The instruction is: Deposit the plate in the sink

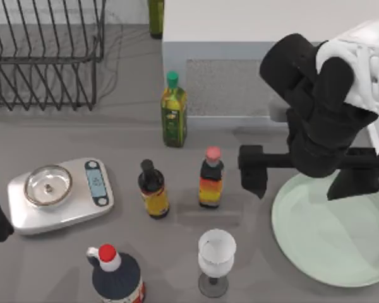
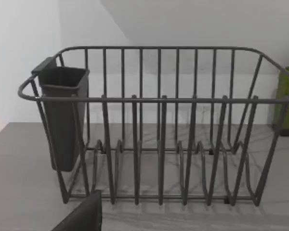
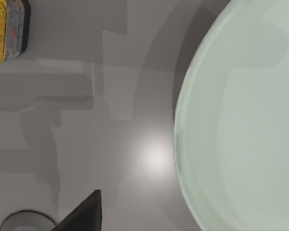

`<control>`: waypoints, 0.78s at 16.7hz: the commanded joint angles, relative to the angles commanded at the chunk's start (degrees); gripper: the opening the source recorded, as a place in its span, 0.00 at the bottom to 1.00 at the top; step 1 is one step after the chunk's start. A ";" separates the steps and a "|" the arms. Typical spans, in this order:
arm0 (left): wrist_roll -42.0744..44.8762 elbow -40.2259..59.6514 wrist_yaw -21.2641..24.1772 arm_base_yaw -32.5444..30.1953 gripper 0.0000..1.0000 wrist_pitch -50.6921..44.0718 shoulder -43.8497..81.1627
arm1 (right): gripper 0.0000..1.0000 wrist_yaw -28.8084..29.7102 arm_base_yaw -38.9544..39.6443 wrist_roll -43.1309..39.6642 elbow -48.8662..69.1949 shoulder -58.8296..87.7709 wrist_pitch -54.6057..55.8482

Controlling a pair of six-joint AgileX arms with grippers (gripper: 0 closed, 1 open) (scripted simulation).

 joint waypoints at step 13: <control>0.00 0.00 0.00 0.00 1.00 0.00 0.00 | 1.00 1.01 1.56 1.08 0.08 8.20 0.77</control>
